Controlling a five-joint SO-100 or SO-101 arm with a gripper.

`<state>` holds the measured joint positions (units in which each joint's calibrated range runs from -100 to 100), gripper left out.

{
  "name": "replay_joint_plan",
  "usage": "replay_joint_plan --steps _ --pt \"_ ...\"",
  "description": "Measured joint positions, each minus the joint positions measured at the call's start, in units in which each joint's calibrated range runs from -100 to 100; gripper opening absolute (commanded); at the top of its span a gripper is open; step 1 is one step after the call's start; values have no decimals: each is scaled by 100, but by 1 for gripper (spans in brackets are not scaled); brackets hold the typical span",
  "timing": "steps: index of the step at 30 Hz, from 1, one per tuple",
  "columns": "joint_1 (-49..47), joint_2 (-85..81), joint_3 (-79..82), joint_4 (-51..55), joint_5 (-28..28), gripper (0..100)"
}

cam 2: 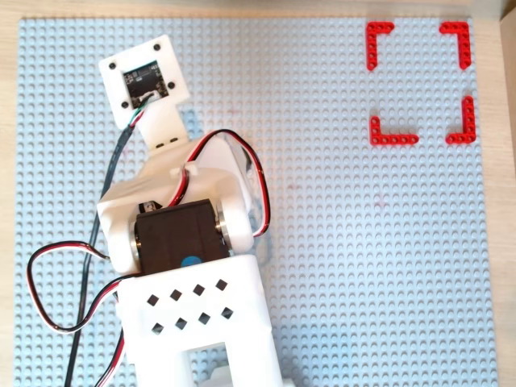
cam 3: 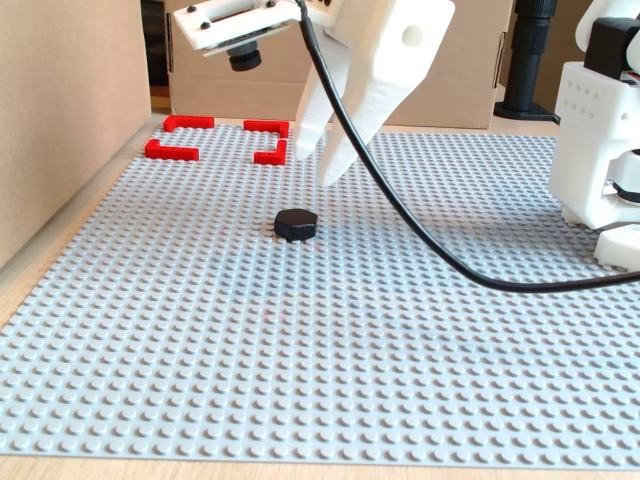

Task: Grab the Lego and store it in red box

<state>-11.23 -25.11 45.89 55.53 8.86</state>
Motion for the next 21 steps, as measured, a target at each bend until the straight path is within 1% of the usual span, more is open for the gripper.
replay_joint_plan --steps 5,10,21 --pt "269 17 27 -164 -10 18" --pt "516 389 27 -259 -5 18" --pt "516 1090 27 -656 -88 18"
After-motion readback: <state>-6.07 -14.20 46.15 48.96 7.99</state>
